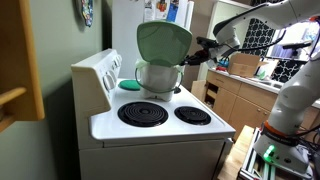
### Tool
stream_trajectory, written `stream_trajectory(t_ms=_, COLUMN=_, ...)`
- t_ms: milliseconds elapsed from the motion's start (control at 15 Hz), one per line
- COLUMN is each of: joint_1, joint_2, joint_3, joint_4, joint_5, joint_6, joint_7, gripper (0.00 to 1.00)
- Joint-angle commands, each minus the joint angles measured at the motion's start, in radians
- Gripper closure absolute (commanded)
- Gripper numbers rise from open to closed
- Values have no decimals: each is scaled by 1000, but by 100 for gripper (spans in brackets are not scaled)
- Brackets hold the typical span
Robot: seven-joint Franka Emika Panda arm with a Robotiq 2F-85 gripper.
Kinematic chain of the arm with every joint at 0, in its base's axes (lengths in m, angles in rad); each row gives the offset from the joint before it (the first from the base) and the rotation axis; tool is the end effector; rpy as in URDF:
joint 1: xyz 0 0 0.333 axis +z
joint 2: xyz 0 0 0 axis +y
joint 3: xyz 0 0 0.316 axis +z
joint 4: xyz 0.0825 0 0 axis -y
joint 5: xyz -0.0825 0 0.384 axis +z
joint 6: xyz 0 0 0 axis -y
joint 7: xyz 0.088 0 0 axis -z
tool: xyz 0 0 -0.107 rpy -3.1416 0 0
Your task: Close the green lid of the bin completely
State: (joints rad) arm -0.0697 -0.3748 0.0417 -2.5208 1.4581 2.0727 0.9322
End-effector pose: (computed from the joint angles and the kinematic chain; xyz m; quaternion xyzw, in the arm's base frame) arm 0.4344 0.0394 0.4418 -0.5060 0.6503 0.2689 0.4988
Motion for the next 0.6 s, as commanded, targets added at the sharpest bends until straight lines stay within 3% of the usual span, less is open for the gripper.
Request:
stream_trajectory(t_ms=0, joint_1=-4, joint_2=6, joint_3=-2, joint_4=-2, joint_5=-12, joint_6=25, joint_7=46, gripper=96)
stream_trajectory(t_ms=533, joint_1=-2, joint_2=3, joint_3=-11, joint_4=4, joint_5=-6, joint_6=14, joint_7=12, gripper=96)
